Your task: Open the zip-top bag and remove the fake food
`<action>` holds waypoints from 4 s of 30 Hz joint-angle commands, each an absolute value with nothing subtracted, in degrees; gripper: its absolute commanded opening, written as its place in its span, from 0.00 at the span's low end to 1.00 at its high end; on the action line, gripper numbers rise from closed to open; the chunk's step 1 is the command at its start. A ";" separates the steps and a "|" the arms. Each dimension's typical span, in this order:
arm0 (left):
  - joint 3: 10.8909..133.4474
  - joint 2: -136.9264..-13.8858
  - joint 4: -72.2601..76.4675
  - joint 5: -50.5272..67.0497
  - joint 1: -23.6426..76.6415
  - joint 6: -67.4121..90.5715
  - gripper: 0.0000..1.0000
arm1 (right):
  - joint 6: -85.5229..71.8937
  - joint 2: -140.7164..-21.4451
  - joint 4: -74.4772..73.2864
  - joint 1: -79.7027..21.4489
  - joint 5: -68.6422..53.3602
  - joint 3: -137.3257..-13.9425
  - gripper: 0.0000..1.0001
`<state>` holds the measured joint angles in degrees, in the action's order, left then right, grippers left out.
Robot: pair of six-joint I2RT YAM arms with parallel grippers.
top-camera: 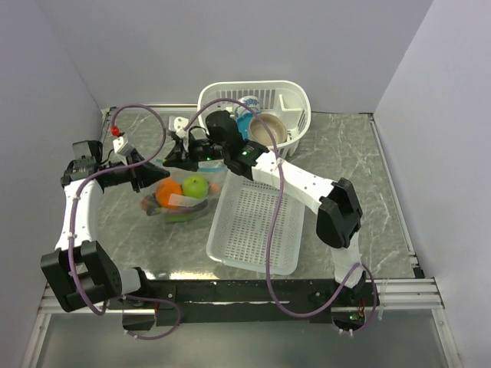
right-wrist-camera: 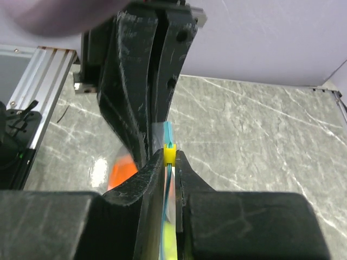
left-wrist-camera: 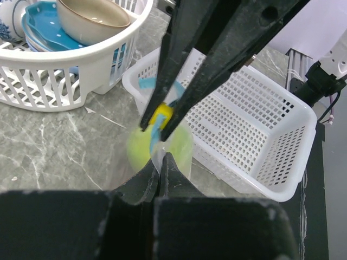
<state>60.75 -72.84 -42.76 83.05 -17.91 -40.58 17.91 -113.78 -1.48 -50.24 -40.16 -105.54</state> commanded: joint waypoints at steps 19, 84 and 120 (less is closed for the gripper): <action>68.64 -67.06 -20.32 97.12 -25.49 -14.79 0.01 | 16.44 -103.10 2.99 -43.07 -38.85 -89.65 0.08; 89.02 -94.43 -78.84 93.79 -23.82 -79.97 0.01 | -20.04 -94.49 -24.61 -34.45 16.68 -63.90 0.00; 64.96 -96.15 -68.96 68.21 -33.04 -79.12 0.97 | -18.90 -98.61 -6.58 -58.53 -6.77 -69.26 0.35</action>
